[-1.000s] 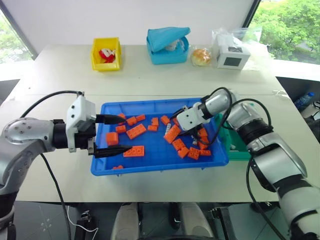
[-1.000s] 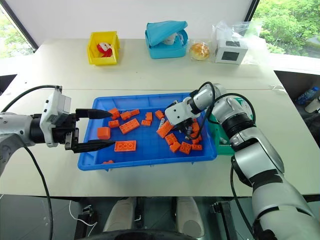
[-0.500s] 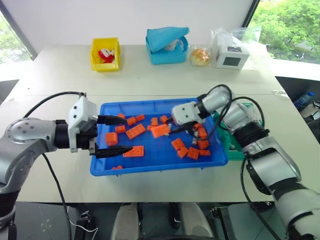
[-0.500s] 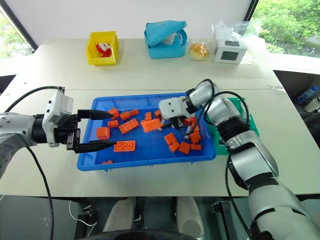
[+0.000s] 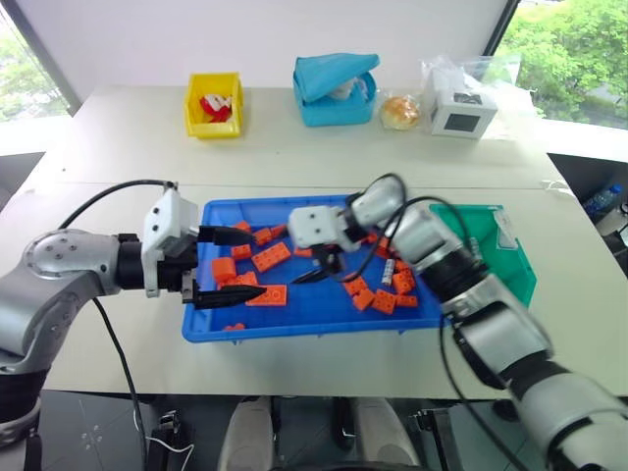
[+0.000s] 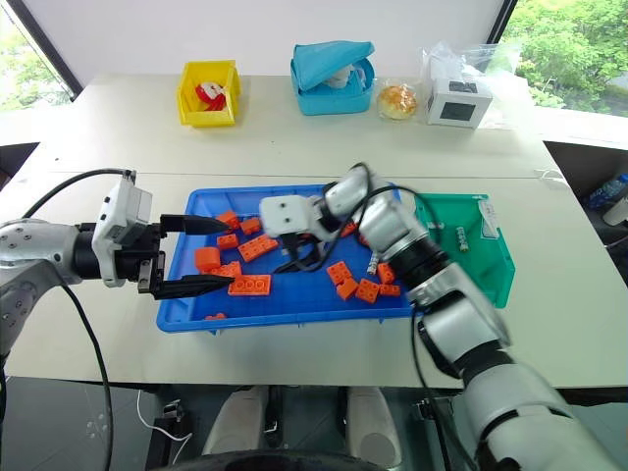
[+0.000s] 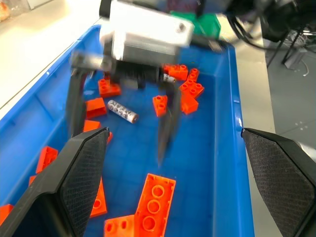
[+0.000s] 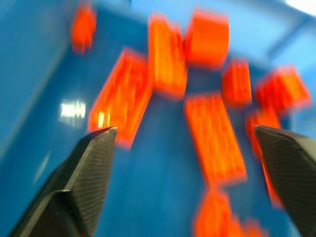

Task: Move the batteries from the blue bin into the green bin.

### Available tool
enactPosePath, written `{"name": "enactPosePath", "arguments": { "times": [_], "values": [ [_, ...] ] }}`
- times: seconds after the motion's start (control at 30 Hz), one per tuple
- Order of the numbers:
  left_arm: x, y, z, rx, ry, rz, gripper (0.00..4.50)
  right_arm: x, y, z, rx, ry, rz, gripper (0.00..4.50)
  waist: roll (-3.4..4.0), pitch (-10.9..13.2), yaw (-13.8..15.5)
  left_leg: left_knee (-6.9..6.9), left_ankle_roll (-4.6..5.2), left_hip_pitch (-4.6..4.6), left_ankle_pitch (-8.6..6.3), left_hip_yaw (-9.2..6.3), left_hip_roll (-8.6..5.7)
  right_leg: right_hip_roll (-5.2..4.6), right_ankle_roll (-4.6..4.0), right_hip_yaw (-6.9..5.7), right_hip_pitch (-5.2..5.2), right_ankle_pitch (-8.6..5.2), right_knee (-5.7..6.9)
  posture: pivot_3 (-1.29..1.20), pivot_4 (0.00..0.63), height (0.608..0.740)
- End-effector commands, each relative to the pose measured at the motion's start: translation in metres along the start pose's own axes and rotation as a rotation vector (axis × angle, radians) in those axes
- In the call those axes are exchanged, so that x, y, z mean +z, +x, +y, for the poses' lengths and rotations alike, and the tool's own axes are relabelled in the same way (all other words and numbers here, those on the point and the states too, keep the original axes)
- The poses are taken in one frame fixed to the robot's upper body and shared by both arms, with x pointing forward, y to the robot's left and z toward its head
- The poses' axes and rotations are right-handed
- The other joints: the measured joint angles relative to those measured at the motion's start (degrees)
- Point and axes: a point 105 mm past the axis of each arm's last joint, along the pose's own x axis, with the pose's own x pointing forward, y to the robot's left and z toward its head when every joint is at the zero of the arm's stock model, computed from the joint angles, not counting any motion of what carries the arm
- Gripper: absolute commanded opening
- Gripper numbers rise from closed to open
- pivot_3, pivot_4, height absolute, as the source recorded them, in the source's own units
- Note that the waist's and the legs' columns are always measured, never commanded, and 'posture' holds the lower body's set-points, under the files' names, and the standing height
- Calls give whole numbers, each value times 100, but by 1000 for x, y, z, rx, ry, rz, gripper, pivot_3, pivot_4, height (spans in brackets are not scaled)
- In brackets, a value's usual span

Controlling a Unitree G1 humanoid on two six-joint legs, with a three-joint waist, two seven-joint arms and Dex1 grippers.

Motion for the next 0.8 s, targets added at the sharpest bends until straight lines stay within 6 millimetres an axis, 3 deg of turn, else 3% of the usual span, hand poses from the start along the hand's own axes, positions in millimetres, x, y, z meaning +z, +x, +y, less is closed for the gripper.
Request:
{"name": "enactPosePath", "arguments": {
  "times": [0.03, 0.2, 0.53, 0.8],
  "values": [
    [6, -2, 1, 11, 36, -14, 4500, -9, -16, -5, 12, -26, 48, 4467, -1, 0, -20, -1, 0, 1, 0, 0, 0, 1, 0, 0, 0, 0, 0, 0, 150, 736],
    [6, -1, 0, 19, 41, -17, 4500, -34, -27, -3, -56, 195, 94, 4467, 1, 0, -40, -10, 0, 3, 0, -2, 6, 12, 0, 2, -7, 0, 7, 0, 150, 736],
    [1, 0, -5, 18, 24, -12, 4500, -26, -38, 20, -275, 652, 38, 4467, 0, 0, -1, -8, 0, -1, 0, -1, 4, 4, -1, 1, -7, -1, 6, 0, 150, 736],
    [4, 4, 0, -4, 31, -20, 4500, -25, -31, 28, -363, 827, 26, 4467, -1, 0, -5, -8, 0, -1, 0, -1, 3, 4, -15, 1, -7, -9, 5, 0, 150, 736]
  ]
}}
